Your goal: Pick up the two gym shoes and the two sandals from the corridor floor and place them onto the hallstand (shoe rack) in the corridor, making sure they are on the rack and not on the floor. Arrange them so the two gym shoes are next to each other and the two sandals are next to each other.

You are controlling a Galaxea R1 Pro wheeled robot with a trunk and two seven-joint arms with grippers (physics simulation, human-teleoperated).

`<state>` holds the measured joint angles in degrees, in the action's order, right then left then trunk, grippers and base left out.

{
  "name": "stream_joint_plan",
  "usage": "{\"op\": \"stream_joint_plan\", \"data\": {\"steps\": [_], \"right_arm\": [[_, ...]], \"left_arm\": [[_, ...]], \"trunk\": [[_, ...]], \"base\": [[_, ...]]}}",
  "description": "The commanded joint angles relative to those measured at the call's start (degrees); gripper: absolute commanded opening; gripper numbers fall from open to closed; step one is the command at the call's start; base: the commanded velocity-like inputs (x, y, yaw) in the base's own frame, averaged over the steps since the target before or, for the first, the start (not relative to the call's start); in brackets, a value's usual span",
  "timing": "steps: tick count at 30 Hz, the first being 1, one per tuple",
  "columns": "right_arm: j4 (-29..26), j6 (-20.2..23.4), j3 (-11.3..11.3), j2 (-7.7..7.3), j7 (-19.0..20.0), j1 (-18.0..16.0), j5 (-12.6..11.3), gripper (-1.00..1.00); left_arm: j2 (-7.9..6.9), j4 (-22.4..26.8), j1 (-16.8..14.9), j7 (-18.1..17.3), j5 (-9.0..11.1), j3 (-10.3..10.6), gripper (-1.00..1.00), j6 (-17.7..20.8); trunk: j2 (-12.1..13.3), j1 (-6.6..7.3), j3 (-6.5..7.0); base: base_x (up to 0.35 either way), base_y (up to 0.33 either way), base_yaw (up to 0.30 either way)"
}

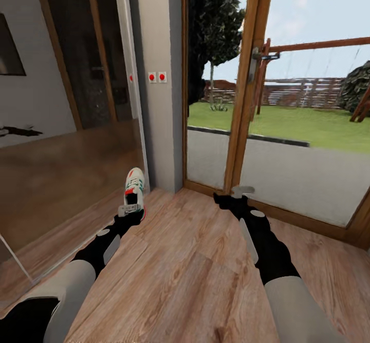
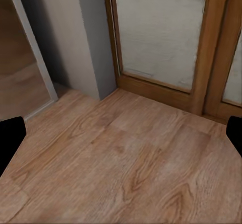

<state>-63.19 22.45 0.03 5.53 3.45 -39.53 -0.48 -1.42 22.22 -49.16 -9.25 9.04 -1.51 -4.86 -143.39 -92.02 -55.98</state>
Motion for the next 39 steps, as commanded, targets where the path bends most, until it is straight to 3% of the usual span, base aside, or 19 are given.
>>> {"op": "stream_joint_plan", "data": {"steps": [1,39], "right_arm": [[-0.1,0.3,-0.1,0.01,0.2,0.0,0.0,1.00],[-0.1,0.3,-0.1,0.00,0.2,0.0,0.0,1.00]], "left_arm": [[0.01,-0.1,-0.1,-0.4,0.5,-0.2,-1.00,-0.1],[0.01,-0.1,0.0,-0.4,0.6,-0.2,-1.00,-0.1]], "trunk": [[0.0,0.01,-0.06],[0.0,0.01,-0.06]], "base": [[0.000,0.000,0.291],[-0.048,0.000,0.291]]}}
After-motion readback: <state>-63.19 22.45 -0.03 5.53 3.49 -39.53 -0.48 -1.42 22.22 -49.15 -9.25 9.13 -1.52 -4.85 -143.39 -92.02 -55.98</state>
